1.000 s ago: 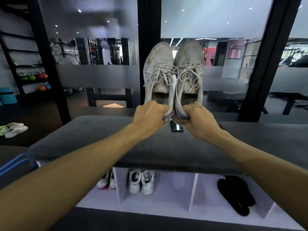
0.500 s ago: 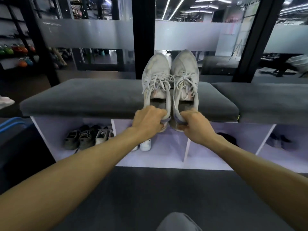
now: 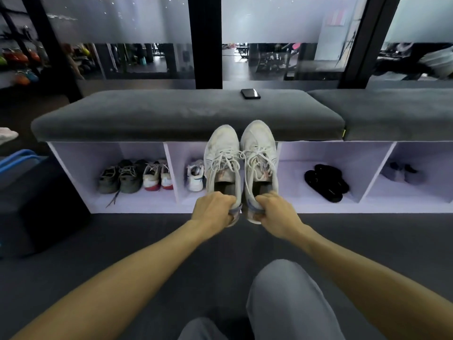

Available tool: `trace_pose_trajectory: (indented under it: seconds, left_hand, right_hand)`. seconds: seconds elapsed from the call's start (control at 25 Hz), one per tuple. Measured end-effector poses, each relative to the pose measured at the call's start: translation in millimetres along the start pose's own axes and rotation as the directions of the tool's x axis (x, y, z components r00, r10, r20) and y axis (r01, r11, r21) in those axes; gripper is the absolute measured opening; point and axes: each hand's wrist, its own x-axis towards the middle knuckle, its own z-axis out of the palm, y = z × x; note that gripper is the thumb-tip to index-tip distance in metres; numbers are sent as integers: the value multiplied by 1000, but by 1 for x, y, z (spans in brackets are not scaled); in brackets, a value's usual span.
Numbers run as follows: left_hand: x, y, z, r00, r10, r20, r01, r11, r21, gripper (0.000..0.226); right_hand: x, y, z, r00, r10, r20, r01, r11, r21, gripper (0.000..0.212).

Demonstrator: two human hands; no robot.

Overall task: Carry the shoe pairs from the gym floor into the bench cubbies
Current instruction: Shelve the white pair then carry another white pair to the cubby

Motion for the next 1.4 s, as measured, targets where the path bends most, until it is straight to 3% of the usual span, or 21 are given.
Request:
trace_pose_trajectory:
  seconds: [0.32,0.72,1.04,1.4]
  left_hand:
    - [20,-18,65,982,-59,180,70,996,-54,18]
    - [174,-70,164,943,-131,305,145,989,-24,17]
    - [307,-124,268,937,-139,319,152,988,-17,29]
    - [400,-165,344,938,-172,301,190,981,-34,39]
  right_hand:
    - [9,27,55,977,131,167,-141,989,51,27]
    - [139,129,130,938,272,213,-289,956,56,18]
    - [262,224,210,915,322,245,-325,945,-28,44]
    - [353,285,273,888,366,280,-359,930,-77,49]
